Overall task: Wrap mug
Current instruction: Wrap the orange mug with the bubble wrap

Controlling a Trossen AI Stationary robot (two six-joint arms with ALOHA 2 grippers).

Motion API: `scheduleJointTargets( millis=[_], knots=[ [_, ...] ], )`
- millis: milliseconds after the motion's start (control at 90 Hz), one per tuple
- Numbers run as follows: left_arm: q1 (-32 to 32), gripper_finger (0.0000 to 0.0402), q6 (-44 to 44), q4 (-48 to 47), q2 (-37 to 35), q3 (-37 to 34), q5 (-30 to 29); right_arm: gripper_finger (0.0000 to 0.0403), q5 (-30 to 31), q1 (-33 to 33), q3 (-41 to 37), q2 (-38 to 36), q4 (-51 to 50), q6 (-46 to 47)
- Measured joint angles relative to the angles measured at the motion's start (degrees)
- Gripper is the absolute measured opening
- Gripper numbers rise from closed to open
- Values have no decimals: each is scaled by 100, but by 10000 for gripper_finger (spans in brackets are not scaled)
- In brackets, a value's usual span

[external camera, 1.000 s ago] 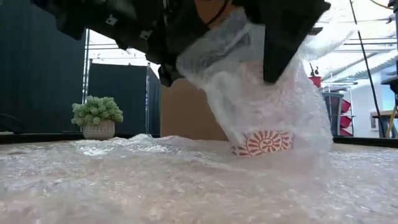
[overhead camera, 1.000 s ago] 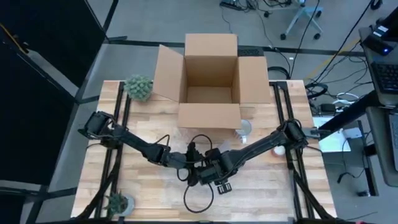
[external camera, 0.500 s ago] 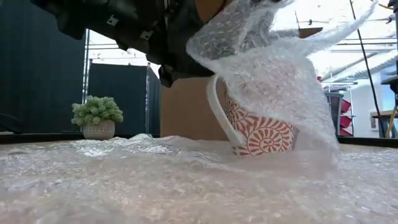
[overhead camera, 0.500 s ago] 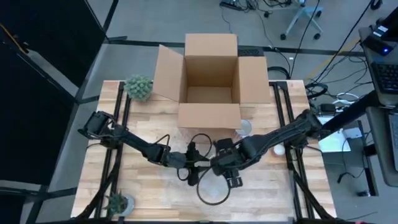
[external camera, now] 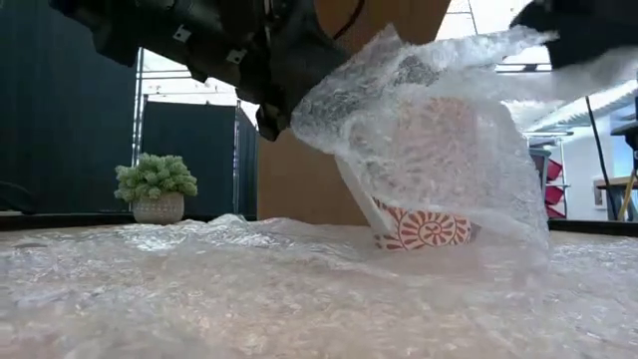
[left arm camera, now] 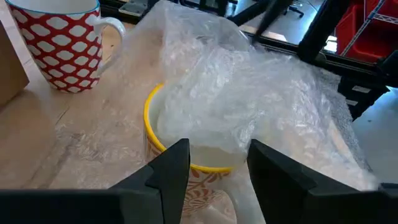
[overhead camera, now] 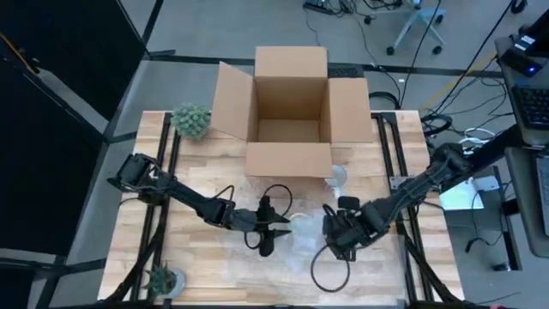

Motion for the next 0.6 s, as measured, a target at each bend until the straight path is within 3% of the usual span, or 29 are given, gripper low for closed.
scheduleJointTargets(
  millis=[211, 600],
  knots=[
    [4, 150, 0, 22, 0, -2, 2, 167, 849, -178, 52, -9, 1283, -896],
    [4, 150, -4, 78, 0, -2, 26, 167, 784, -851, 69, 998, 1905, -1691]
  ],
)
